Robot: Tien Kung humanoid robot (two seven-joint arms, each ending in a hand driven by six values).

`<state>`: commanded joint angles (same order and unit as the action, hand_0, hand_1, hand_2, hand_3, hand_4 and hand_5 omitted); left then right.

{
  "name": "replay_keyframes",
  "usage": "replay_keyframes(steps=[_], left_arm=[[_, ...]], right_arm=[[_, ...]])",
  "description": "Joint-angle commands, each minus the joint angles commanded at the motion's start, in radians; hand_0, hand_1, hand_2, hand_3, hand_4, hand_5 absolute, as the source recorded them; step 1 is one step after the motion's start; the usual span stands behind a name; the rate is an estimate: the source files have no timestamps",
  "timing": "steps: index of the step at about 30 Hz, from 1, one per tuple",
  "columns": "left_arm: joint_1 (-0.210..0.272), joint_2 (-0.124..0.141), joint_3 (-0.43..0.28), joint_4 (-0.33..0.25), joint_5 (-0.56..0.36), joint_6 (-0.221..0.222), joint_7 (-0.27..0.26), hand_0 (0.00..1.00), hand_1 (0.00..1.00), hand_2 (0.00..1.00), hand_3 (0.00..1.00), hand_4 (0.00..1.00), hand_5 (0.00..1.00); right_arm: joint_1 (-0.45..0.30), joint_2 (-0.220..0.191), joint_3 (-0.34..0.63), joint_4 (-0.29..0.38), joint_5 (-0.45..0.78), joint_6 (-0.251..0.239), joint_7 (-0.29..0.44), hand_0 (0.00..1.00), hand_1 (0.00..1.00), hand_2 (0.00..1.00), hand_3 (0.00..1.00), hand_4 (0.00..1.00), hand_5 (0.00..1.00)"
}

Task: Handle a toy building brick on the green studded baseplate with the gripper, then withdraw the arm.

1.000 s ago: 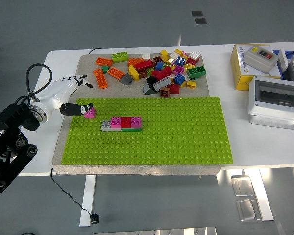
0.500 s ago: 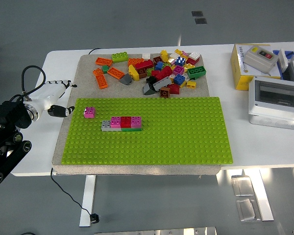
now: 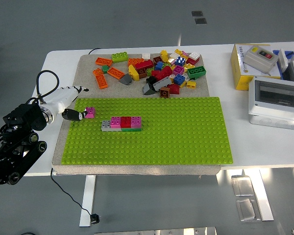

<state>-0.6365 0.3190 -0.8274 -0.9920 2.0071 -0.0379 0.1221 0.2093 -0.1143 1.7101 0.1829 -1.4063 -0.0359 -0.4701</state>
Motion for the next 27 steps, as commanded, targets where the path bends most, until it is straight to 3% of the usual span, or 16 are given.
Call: replay_keyframes(steps=[7, 27], left_arm=[[0.002, 0.001, 0.008, 0.021, 0.002, 0.017, -0.009, 0.998, 0.998, 0.998, 0.893, 0.696, 0.244], [0.003, 0.003, 0.008, 0.012, 0.004, -0.004, 0.01, 0.998, 0.998, 0.998, 0.884, 0.695, 0.244]], right_arm=[[0.002, 0.001, 0.006, 0.0, -0.017, 0.003, -0.002, 0.652, 0.566, 0.605, 0.751, 0.629, 0.998], [-0.005, 0.0, -0.011, -0.002, 0.013, 0.0, 0.004, 0.652, 0.563, 0.605, 0.752, 0.62, 0.998]])
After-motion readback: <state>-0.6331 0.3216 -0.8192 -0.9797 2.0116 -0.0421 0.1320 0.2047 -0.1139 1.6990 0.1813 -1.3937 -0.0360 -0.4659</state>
